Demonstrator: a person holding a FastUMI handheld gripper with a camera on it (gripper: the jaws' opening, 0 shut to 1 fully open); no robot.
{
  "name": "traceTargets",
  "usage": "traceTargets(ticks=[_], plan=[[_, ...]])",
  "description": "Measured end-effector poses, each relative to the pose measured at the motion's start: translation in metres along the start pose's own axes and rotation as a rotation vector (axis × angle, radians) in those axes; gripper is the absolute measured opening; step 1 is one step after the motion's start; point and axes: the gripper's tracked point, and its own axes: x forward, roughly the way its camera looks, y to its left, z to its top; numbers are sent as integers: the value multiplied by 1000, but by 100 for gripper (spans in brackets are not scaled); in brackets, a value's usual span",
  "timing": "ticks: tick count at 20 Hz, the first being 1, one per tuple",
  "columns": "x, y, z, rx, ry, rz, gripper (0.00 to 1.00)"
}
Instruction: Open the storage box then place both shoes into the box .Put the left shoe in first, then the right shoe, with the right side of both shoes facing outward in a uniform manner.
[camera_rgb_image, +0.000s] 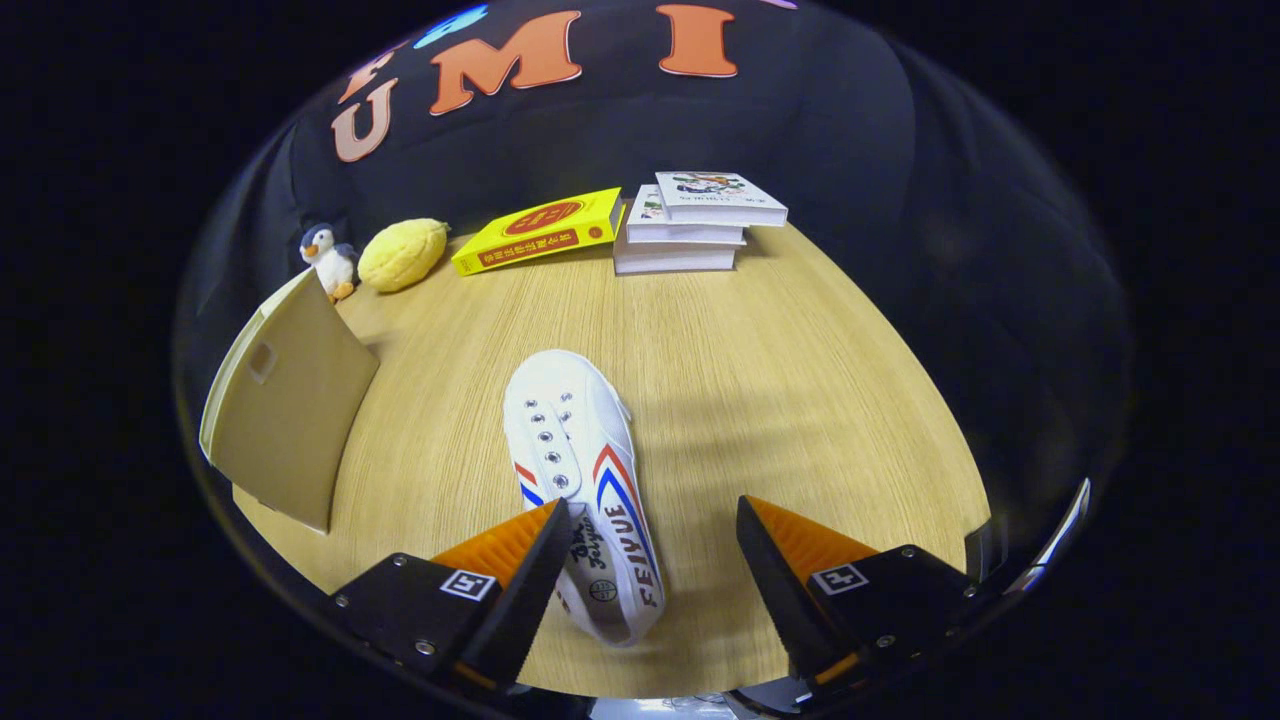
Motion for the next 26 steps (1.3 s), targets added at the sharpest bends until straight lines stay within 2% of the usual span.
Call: traceTargets(ticks=[2, 8, 10, 11, 14, 15, 17, 21, 26], plan=[[5, 2, -1, -11, 7, 13, 94], [20, 16, -8, -80, 49, 80, 65], [25, 17, -11, -85, 58, 70, 47], [28, 18, -11, -91, 60, 73, 35], [28, 11, -10, -105, 37, 72, 23], [29, 8, -9, -83, 24, 65, 13], [28, 10, -7, -42, 5, 65, 1], [19, 23, -6, 11, -2, 100, 0], [5, 31, 8, 74, -34, 84, 0]])
